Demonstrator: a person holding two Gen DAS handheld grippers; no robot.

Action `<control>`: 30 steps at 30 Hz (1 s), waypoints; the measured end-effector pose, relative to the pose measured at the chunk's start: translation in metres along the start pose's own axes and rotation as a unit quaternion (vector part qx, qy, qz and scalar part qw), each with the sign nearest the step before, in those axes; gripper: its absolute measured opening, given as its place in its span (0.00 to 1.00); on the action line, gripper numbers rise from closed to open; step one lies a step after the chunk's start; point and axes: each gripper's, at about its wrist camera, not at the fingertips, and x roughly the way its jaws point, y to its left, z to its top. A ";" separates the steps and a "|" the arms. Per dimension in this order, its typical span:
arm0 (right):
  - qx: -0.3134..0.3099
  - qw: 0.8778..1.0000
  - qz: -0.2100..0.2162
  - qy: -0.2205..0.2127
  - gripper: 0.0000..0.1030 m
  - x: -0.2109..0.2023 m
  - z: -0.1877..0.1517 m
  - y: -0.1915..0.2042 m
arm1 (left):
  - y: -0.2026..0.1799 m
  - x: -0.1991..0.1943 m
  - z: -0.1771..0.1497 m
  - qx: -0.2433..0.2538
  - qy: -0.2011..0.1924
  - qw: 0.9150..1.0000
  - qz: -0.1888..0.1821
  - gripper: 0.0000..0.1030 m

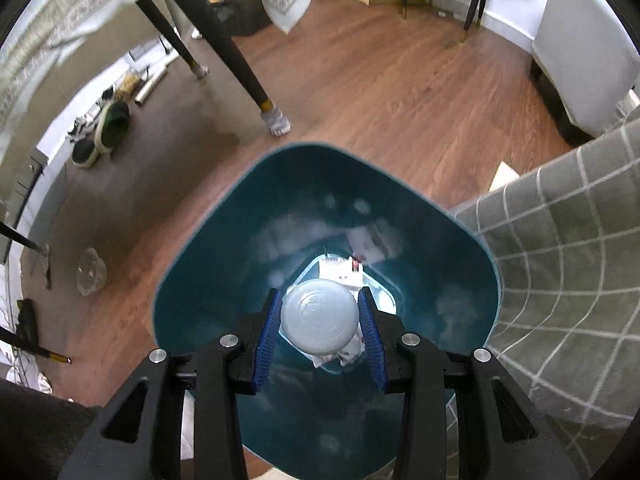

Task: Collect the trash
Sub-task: 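Open the left tool to drop the cap while the right tool lowers the lid into the bin and opens, then move both tools back from the bin to the table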

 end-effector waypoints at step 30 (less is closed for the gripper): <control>-0.024 0.999 0.016 -0.027 0.50 -0.049 -0.027 -0.008 | -0.044 -0.030 0.044 0.020 -0.063 0.998 -0.013 0.40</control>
